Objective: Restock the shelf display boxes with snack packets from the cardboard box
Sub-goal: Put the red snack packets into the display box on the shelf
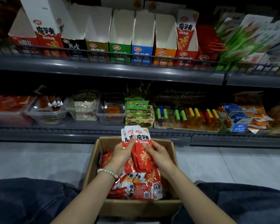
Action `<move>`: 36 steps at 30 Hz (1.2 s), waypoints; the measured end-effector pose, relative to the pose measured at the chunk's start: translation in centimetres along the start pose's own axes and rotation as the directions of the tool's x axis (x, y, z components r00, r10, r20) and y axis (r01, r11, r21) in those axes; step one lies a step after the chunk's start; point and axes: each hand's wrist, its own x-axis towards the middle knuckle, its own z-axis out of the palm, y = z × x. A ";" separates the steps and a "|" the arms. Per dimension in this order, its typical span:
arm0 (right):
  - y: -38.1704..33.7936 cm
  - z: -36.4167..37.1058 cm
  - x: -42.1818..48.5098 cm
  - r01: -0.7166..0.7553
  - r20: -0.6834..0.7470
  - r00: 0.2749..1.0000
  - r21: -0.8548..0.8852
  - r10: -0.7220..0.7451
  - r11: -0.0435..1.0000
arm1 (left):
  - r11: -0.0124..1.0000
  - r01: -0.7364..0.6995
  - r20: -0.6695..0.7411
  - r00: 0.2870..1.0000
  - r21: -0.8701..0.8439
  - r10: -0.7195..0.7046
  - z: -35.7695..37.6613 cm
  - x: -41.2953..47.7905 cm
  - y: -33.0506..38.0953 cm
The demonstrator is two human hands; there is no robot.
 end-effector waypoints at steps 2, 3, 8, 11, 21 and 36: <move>-0.3 0.2 0.0 -0.014 0.010 1.000 0.029 0.014 0.999 | 0.999 -0.025 -0.002 1.000 -0.020 0.025 0.3 0.2 0.1; -0.6 0.3 0.0 -0.013 0.019 1.000 0.025 0.012 1.000 | 0.999 -0.042 0.001 0.999 -0.026 0.042 0.5 0.2 0.2; -1.4 1.9 0.2 0.143 -0.056 0.987 -0.077 -0.147 0.987 | 0.986 -0.167 0.075 0.983 0.019 0.165 1.4 -0.3 1.3; -3.0 2.5 0.2 0.240 -0.110 0.964 -0.045 -0.243 0.970 | 0.951 -0.275 0.134 0.957 0.144 0.256 2.0 -0.7 2.5; -11.4 2.6 -0.3 0.385 -0.147 0.917 0.078 -0.372 0.920 | 0.759 -0.607 0.358 0.780 0.237 0.513 3.6 -3.2 9.6; -30.1 0.3 -2.6 0.623 0.338 0.781 -0.352 -0.526 0.698 | 0.627 -0.745 0.332 0.664 0.227 0.670 7.2 -5.3 22.3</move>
